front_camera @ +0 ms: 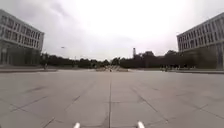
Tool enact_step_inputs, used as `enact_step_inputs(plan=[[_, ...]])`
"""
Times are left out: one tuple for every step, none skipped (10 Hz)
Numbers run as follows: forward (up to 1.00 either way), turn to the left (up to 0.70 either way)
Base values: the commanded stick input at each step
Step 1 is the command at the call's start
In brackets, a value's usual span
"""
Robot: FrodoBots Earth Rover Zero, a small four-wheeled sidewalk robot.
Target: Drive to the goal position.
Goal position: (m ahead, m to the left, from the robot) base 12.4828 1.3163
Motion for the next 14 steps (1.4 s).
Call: enact_step_inputs(plan=[[0.50, 0.00], [0.50, 0.00], [0.50, 0.00], [0.50, 0.00], [0.50, 0.00], [0.50, 0.00], [0.50, 0.00], [0.50, 0.00], [0.50, 0.00], [0.50, 0.00], [0.50, 0.00], [0.50, 0.01], [0.50, 0.03], [0.50, 0.05]])
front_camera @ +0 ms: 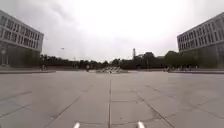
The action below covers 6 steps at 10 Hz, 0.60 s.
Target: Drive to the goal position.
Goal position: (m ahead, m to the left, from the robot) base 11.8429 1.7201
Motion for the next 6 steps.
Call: enact_step_inputs(plan=[[0.50, 0.04], [0.50, 0.00], [0.50, 0.00], [0.50, 0.00], [0.50, 0.00], [0.50, -0.05]])
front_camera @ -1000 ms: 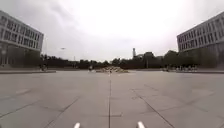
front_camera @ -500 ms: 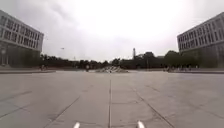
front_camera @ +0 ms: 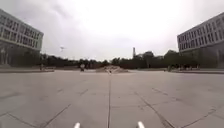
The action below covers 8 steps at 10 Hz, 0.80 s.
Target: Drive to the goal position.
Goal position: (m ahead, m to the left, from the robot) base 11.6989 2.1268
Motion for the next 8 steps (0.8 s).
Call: enact_step_inputs(plan=[[0.50, -0.22], [0.50, -0.25], [0.50, -0.25], [0.50, -0.25], [0.50, -0.20], [0.50, -0.13], [0.50, -0.07], [0.50, -0.02]])
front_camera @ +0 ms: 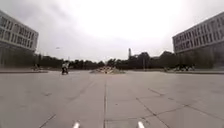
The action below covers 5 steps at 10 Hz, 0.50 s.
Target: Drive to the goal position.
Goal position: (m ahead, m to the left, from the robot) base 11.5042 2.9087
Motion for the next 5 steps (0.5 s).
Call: enact_step_inputs(plan=[[0.50, 0.00], [0.50, 0.00], [0.50, 0.00], [0.50, 0.00], [0.50, 0.00]])
